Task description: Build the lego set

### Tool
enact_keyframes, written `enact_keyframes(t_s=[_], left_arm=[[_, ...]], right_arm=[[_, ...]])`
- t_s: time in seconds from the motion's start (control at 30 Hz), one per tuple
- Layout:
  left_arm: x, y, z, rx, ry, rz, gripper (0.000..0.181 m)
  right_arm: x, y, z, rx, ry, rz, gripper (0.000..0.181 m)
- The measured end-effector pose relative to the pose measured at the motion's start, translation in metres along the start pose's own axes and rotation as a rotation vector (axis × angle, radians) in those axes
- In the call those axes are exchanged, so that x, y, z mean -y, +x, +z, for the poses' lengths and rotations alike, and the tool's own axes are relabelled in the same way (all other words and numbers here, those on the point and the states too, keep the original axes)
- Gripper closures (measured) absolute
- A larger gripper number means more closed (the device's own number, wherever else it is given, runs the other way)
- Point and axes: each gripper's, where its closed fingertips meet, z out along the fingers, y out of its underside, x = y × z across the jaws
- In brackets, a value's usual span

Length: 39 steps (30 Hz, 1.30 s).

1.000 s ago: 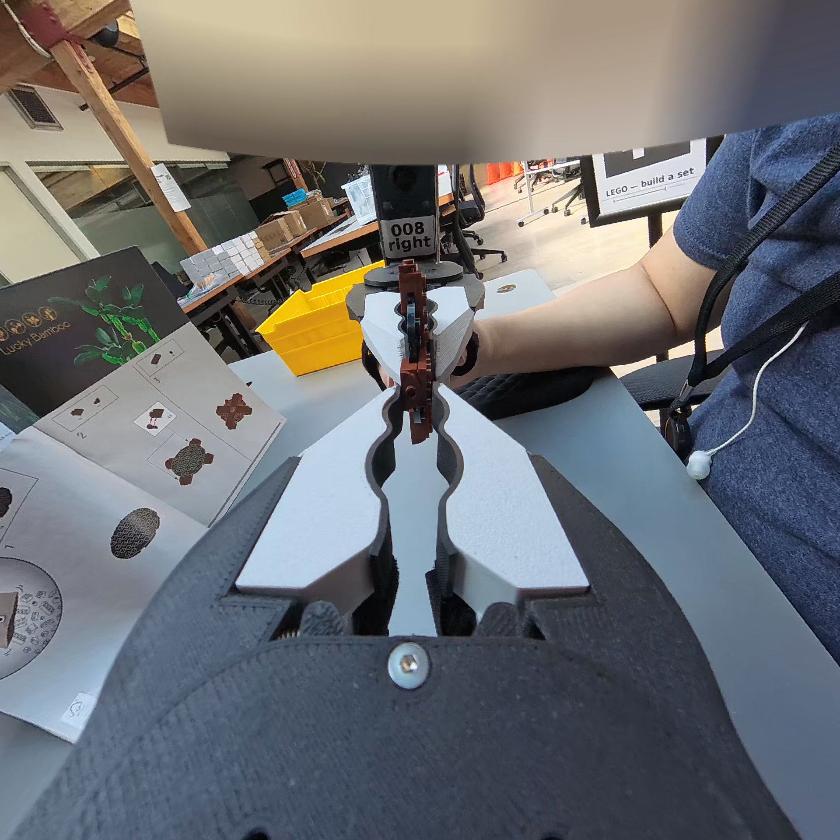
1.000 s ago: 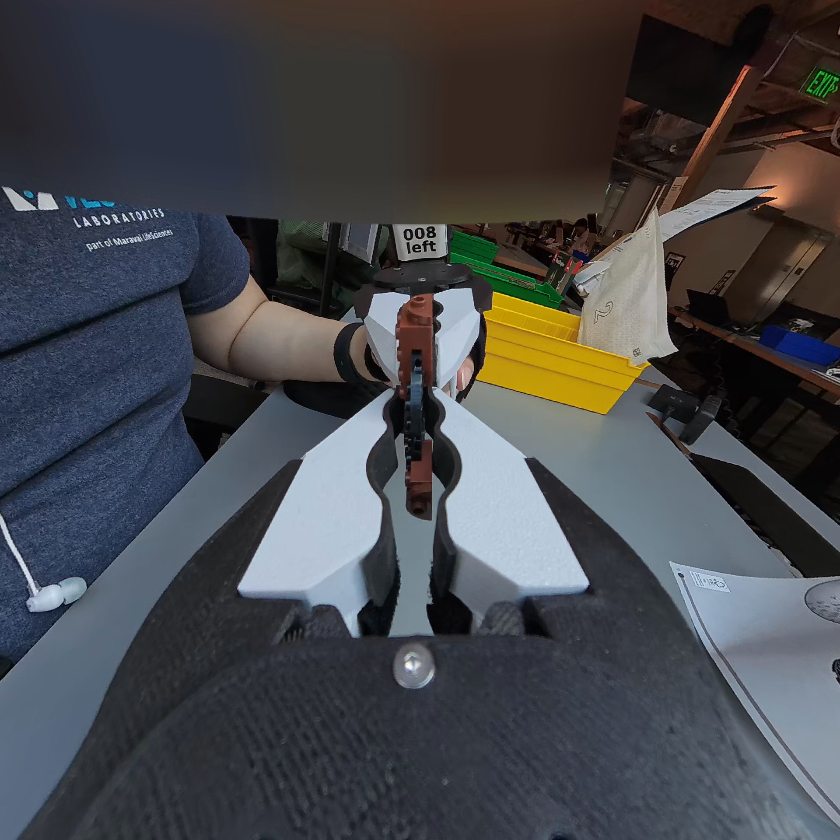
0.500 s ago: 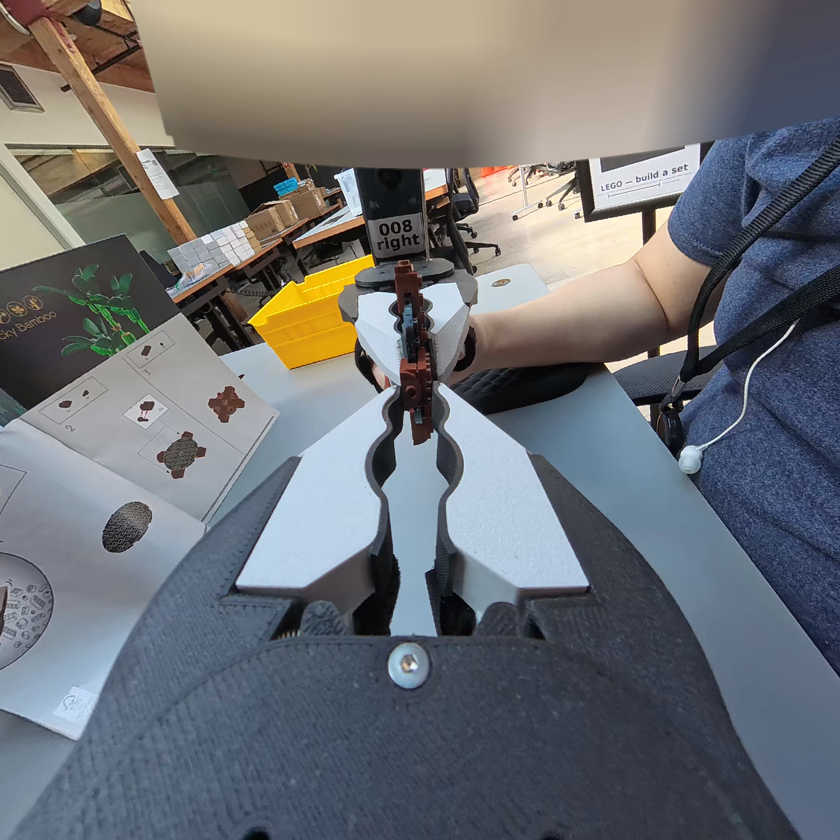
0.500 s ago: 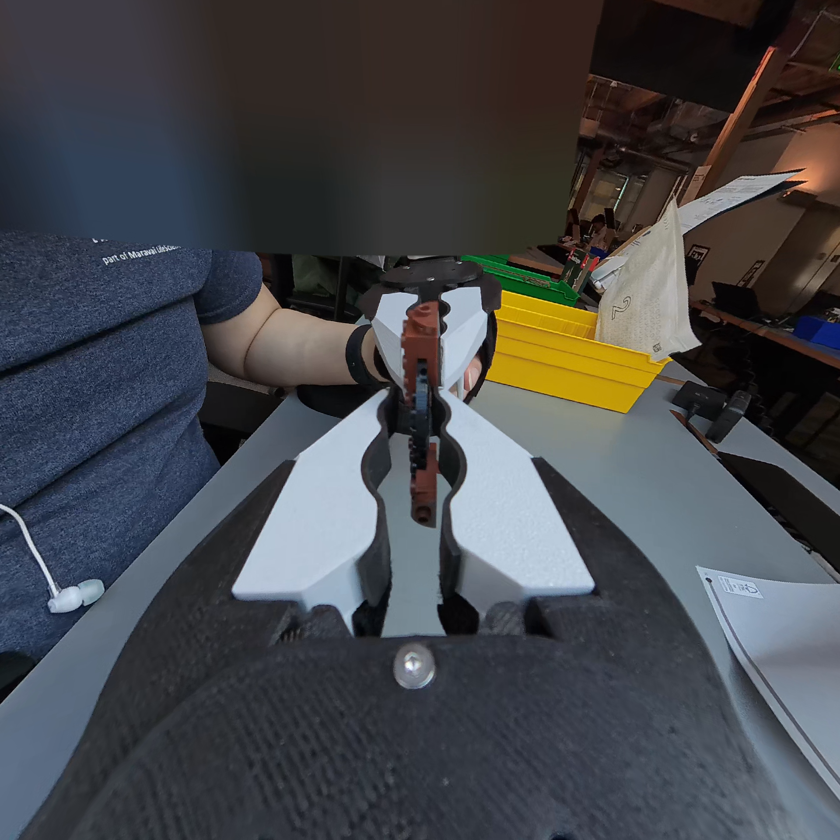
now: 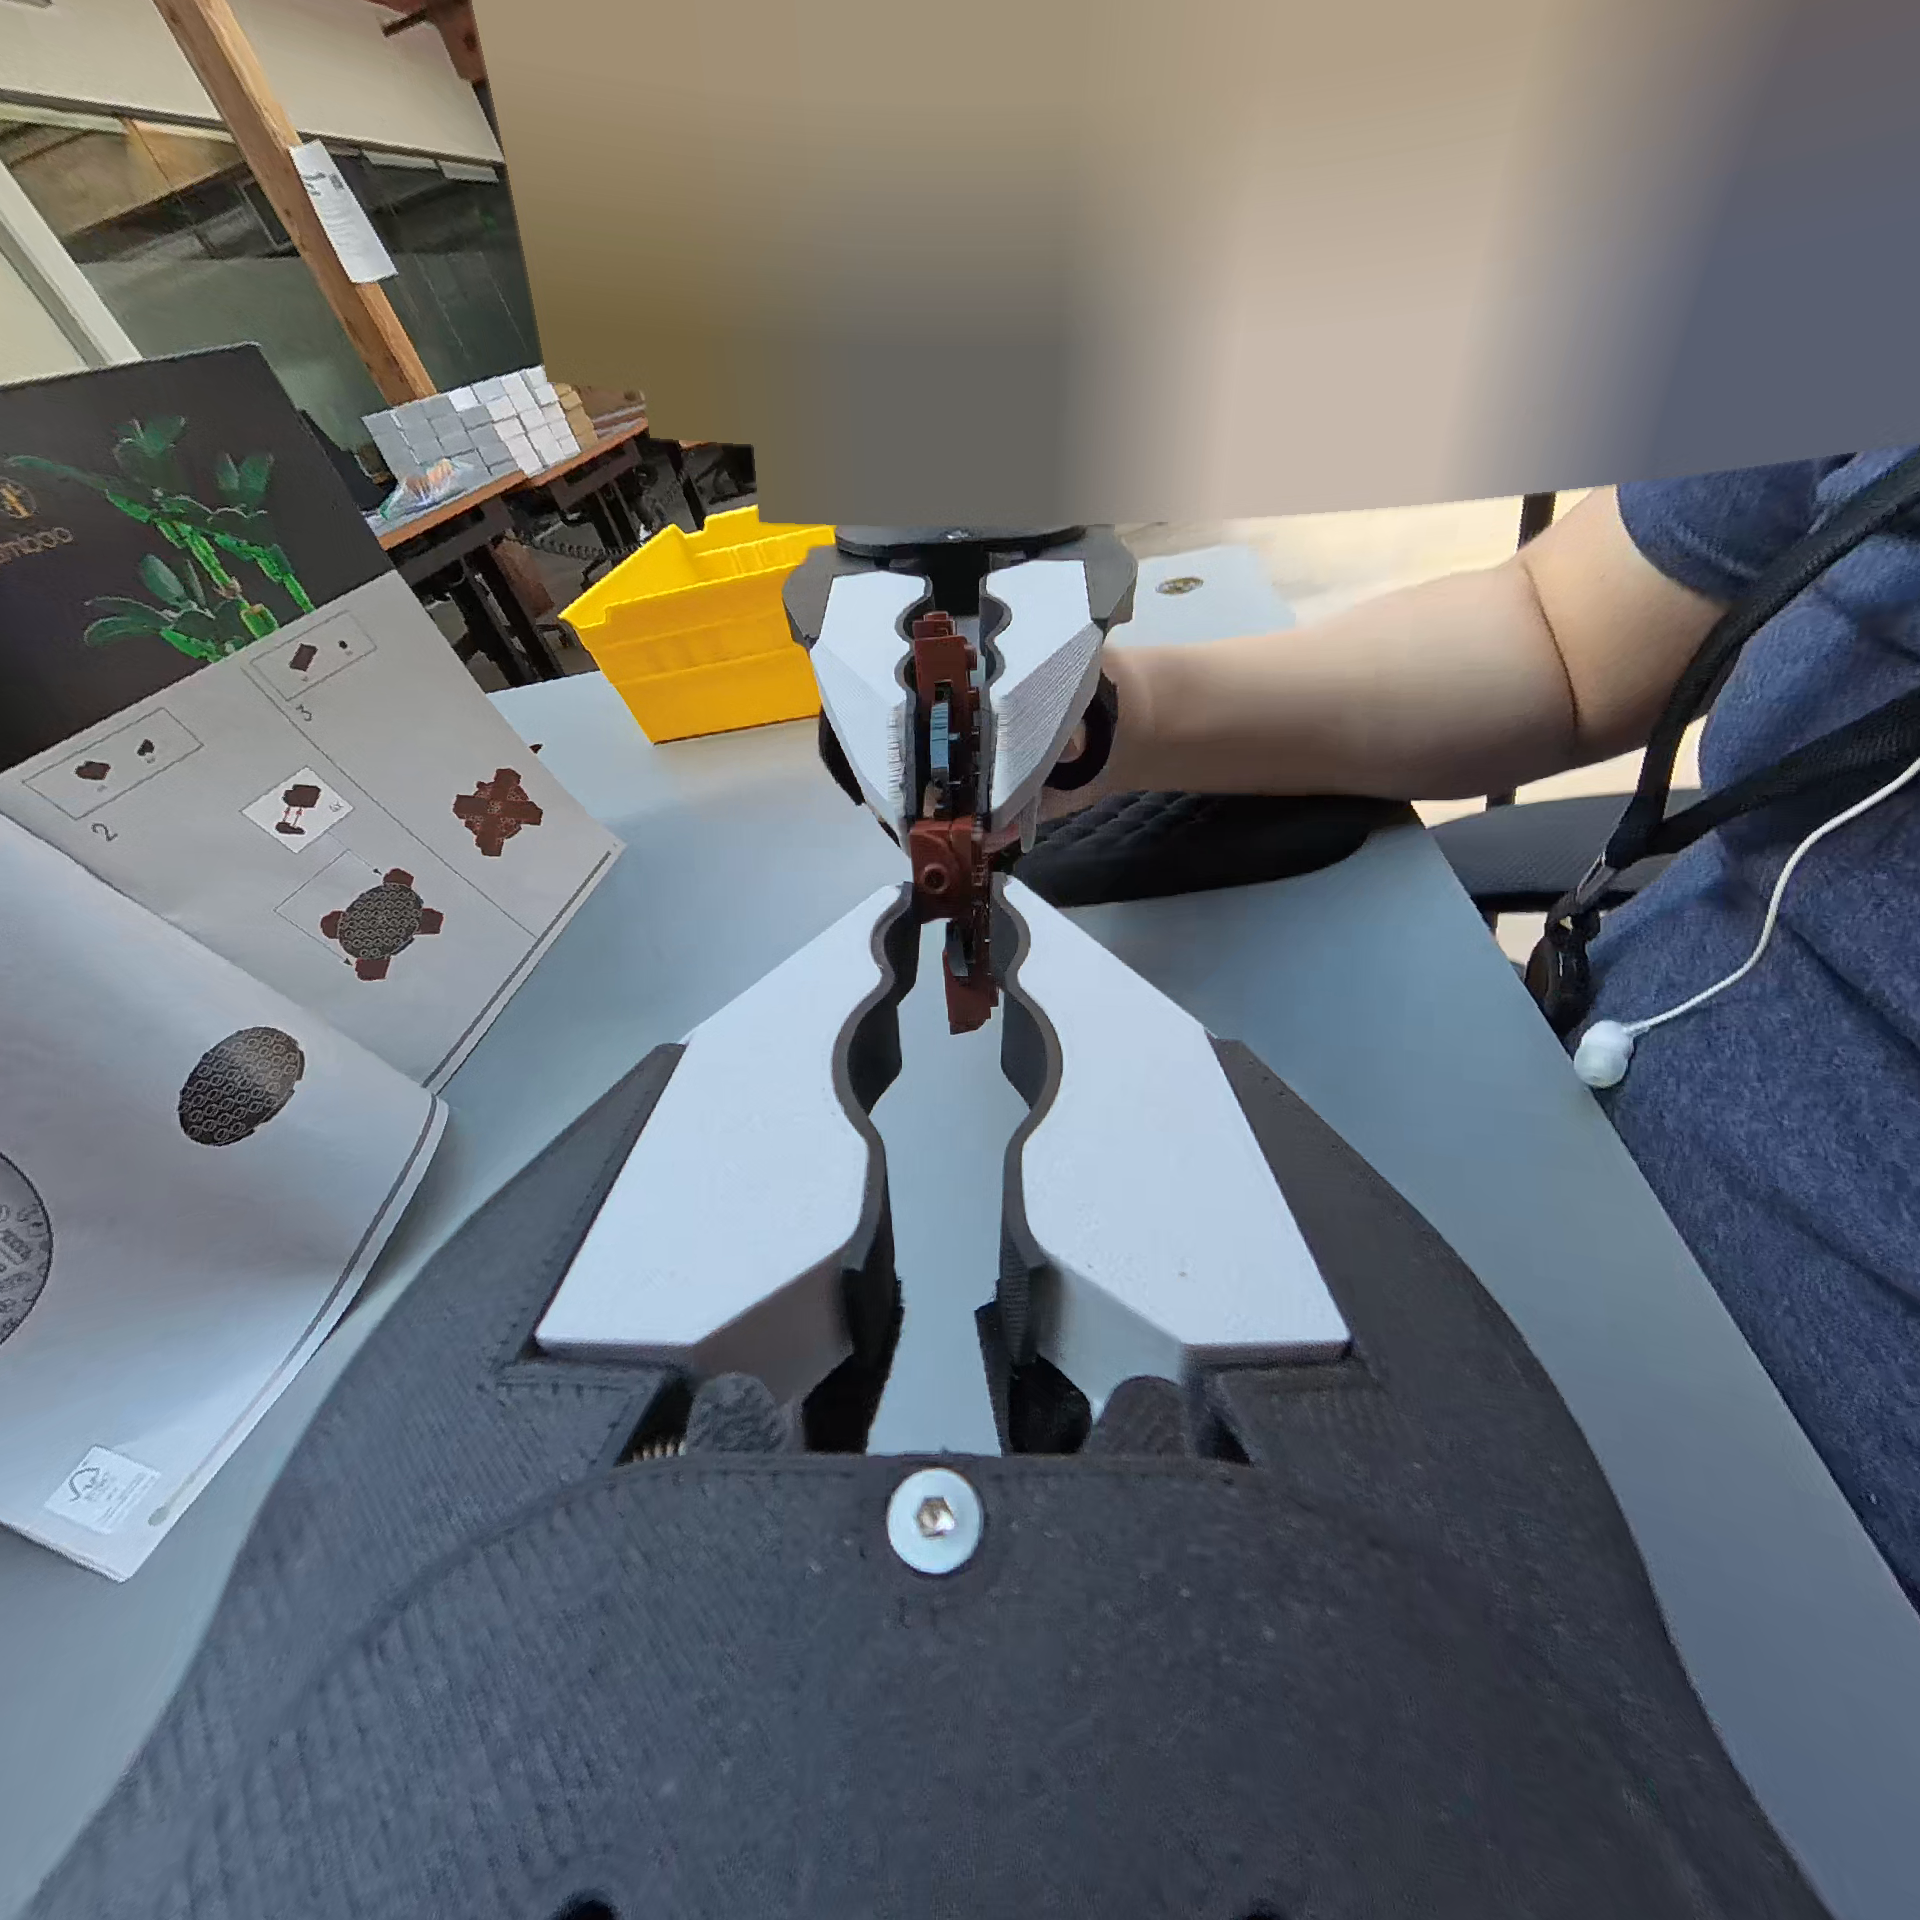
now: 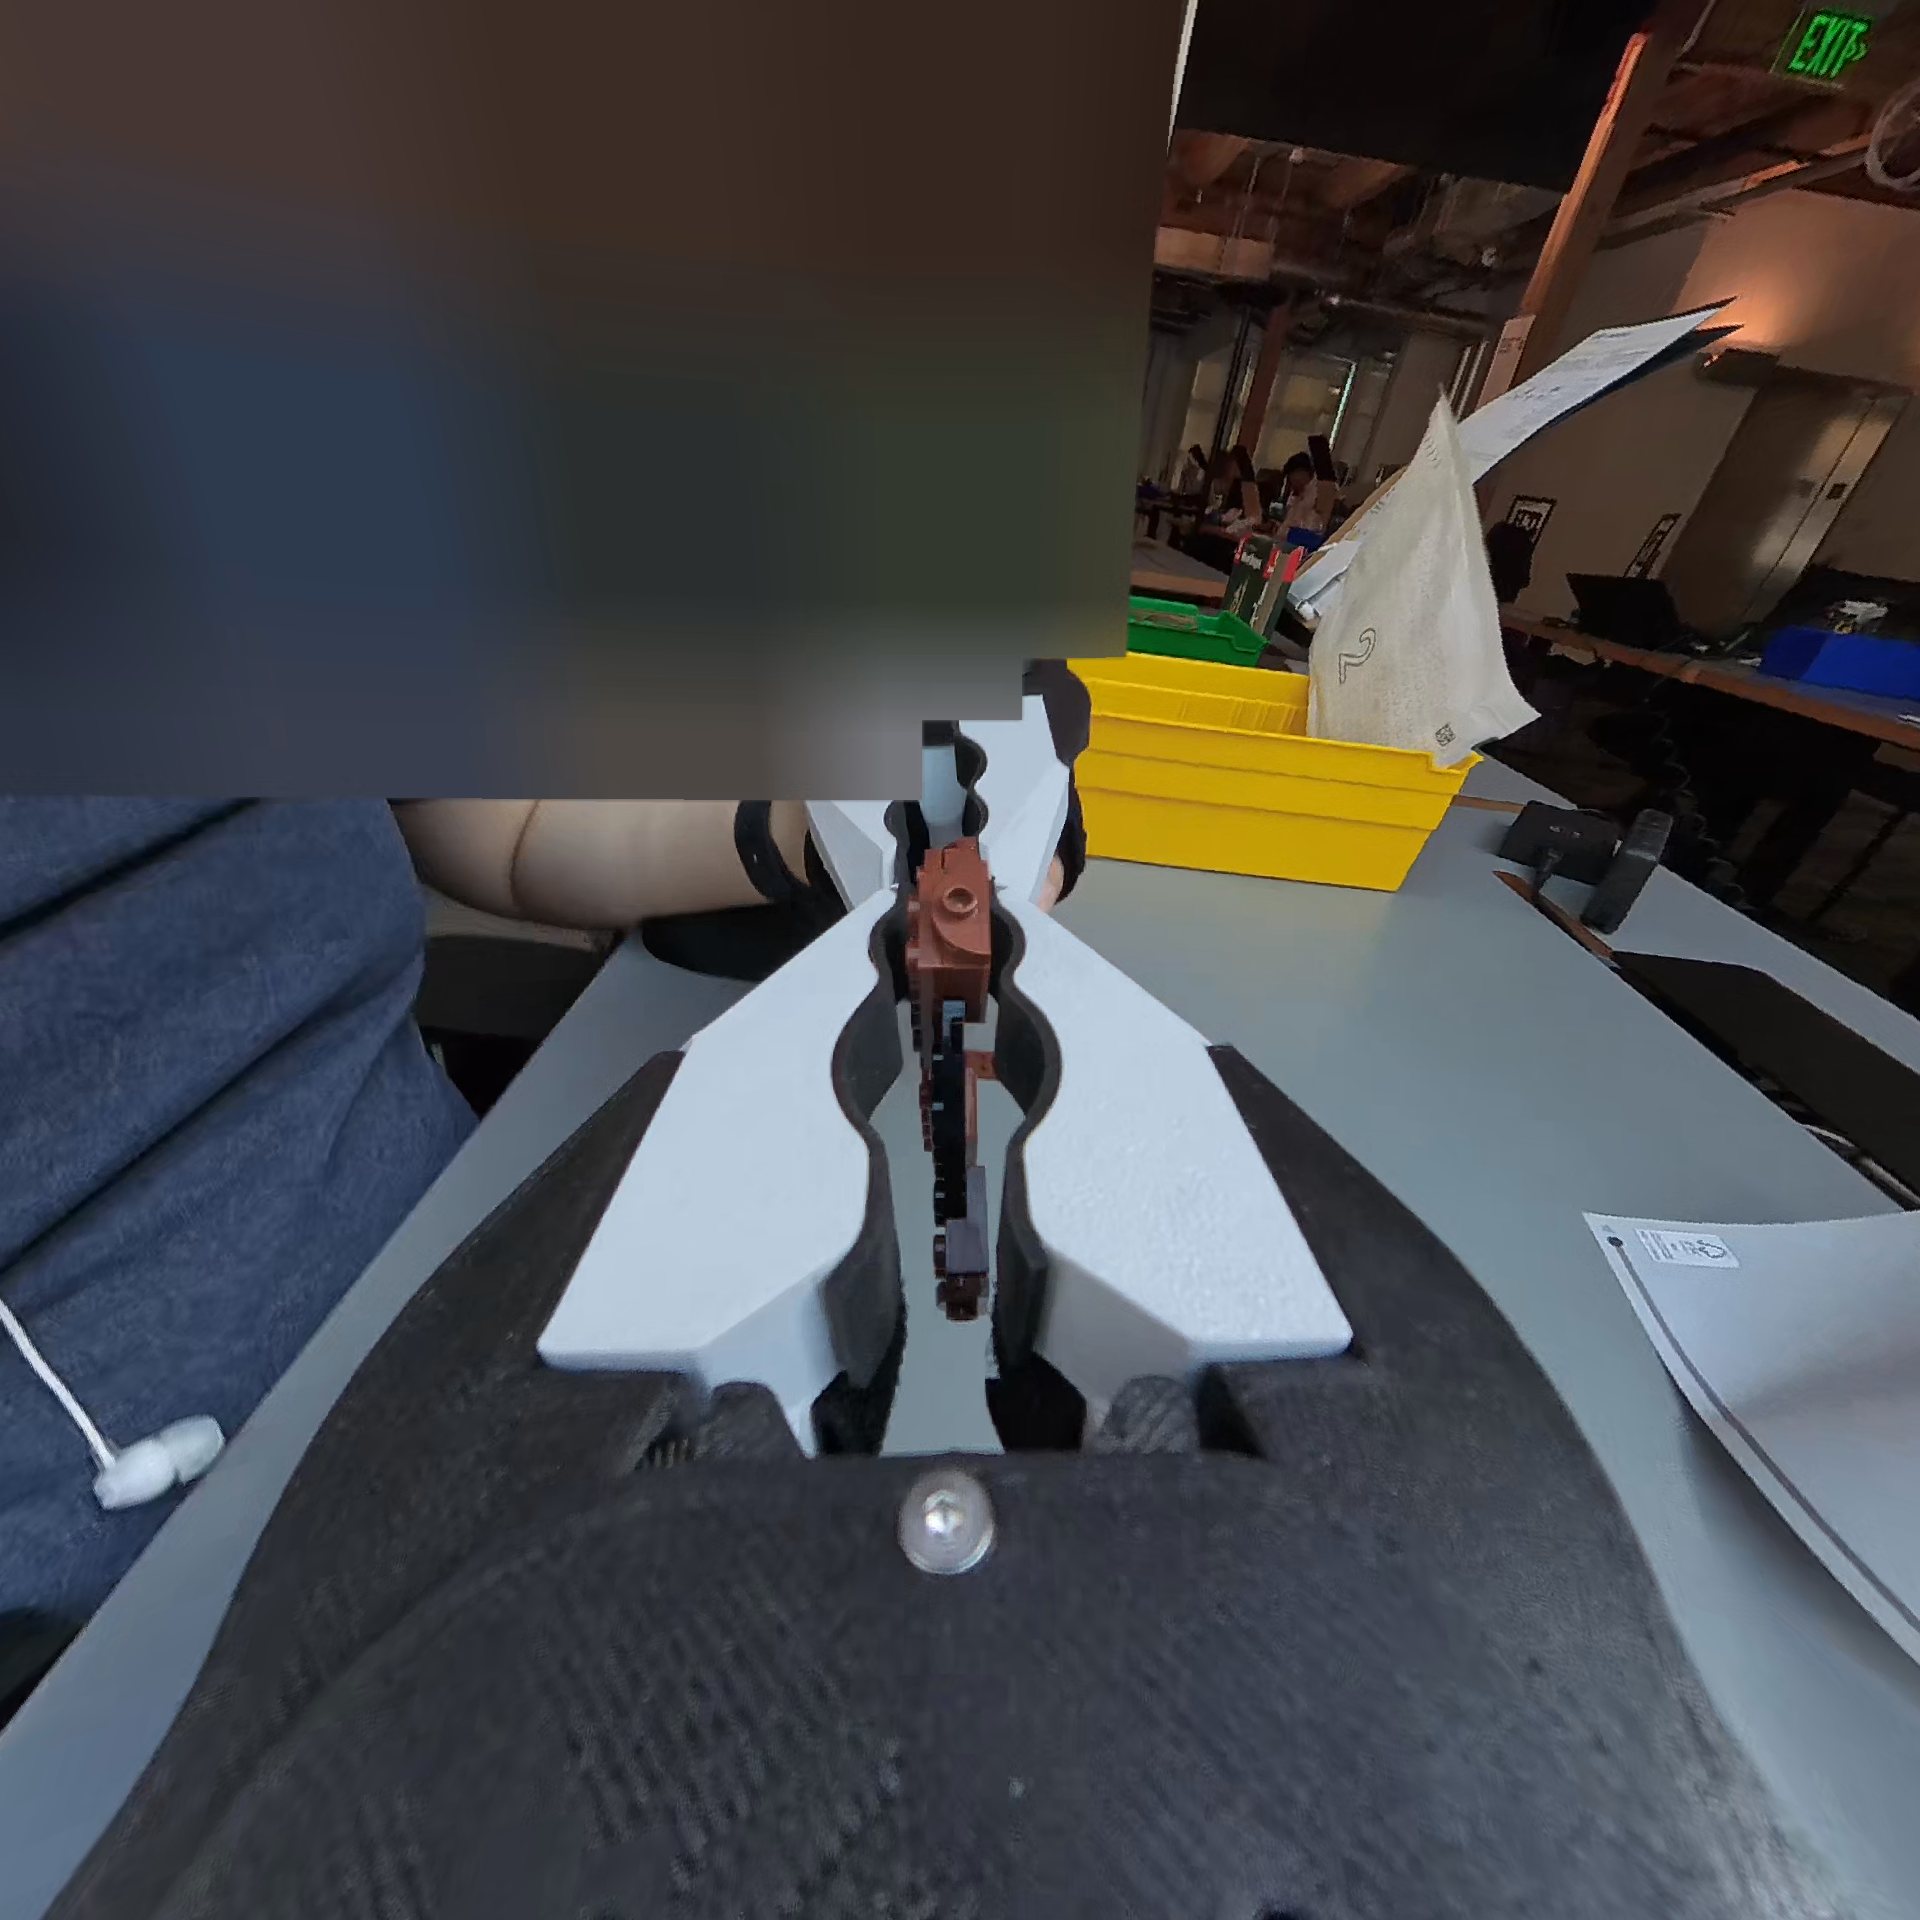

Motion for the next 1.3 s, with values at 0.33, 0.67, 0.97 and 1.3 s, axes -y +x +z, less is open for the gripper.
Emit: enact_keyframes(t_s=[0.33,0.67,0.97,1.3], left_arm=[[0.005,-0.017,0.016,-0.031,0.152,-0.388,0.145],[-0.025,-0.028,-0.002,0.164,-0.184,0.045,0.173],[-0.037,-0.011,0.006,0.127,-0.276,0.233,0.173],[-0.026,0.009,0.008,0.001,-0.156,0.221,0.173]], right_arm=[[0.030,0.025,-0.005,-0.007,0.344,0.288,0.172],[0.019,0.025,-0.020,-0.077,0.043,-0.001,0.144],[-0.020,0.014,0.004,-0.076,-0.227,-0.233,0.149],[-0.015,-0.010,-0.004,0.012,-0.203,-0.299,0.170]])
